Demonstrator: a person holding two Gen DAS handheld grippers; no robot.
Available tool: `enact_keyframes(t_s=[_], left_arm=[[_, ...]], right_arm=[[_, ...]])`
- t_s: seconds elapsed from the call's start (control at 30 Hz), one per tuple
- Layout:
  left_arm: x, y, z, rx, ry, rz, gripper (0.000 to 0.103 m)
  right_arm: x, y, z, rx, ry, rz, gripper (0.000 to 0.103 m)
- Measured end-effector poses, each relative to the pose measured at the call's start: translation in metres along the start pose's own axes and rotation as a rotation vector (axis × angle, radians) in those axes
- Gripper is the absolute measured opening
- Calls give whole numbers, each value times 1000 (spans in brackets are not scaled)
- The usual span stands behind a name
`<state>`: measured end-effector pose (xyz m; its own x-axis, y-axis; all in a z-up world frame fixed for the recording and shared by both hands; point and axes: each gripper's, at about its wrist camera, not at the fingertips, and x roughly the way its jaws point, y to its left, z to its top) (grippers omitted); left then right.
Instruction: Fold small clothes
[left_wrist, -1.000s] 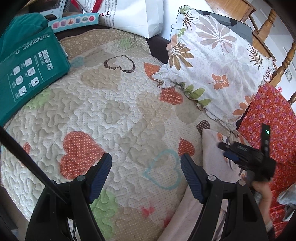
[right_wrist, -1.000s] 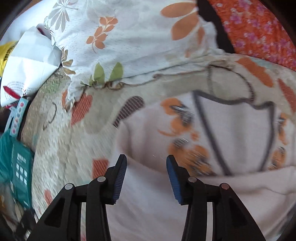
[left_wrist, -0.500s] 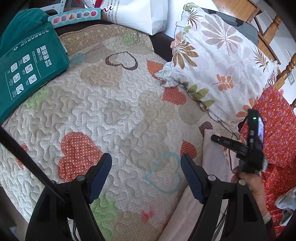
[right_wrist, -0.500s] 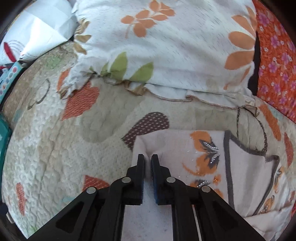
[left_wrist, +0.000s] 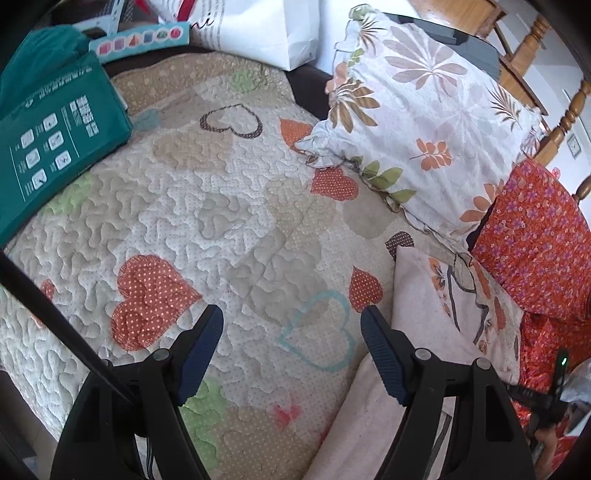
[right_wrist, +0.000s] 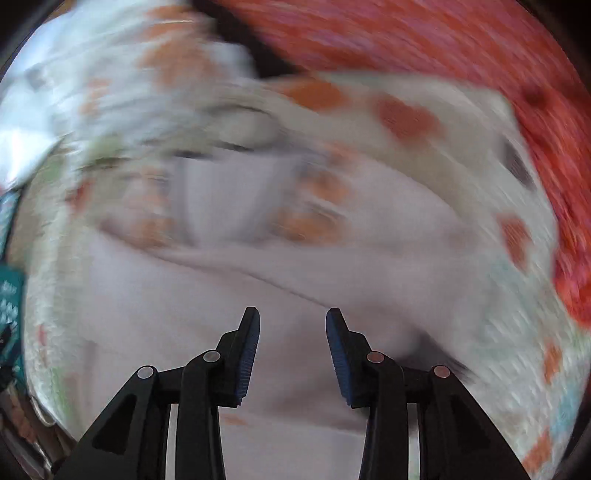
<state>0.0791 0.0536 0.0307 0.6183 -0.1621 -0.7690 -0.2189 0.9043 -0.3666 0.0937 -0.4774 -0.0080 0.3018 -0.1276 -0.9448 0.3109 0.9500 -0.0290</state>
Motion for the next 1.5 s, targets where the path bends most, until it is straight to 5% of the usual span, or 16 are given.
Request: enact_keyframes(t_s=[0.07, 0.1, 0.2, 0.3, 0.37, 0.53, 0.63, 0.83, 0.9, 0.97, 1.0, 1.23, 1.4, 1.5], left_arm=[[0, -5, -6, 20, -2, -1, 76], [0, -8, -8, 31, 0, 2, 76], [3, -16, -17, 67, 18, 3, 76], [6, -23, -22, 104, 29, 9, 76], [7, -26, -24, 110, 36, 6, 76], [11, -26, -31, 119, 57, 2, 76], [12, -24, -33, 135, 56, 25, 76], [13, -19, -27, 114, 60, 15, 76], [15, -19, -29, 111, 73, 9, 76], [19, -21, -32, 122, 92, 1, 76], [21, -23, -34, 135, 101, -1, 76], [37, -35, -53, 228, 212, -80, 76], [65, -24, -84, 132, 425, -269, 70], [66, -16, -99, 94, 427, -315, 60]], right_arm=[[4, -41, -6, 84, -25, -282, 41], [0, -61, -10, 143, -39, -357, 41], [-21, -88, -25, 250, -78, -207, 41], [-35, -68, -32, 218, -108, -24, 43], [-38, -44, -35, 164, -123, 60, 54], [-4, 6, -40, 4, -46, -100, 55], [9, 26, -49, -89, 8, -152, 16], [-18, 5, -28, -7, -92, -347, 7], [-21, -8, -30, 60, -92, -264, 15], [-19, -16, -44, 111, -58, -176, 60], [-17, -20, -53, 133, -55, -148, 64], [-18, -49, -157, 277, -28, 78, 64], [-19, -51, -212, 289, -67, 233, 63], [-25, -41, -232, 280, -97, 368, 63]])
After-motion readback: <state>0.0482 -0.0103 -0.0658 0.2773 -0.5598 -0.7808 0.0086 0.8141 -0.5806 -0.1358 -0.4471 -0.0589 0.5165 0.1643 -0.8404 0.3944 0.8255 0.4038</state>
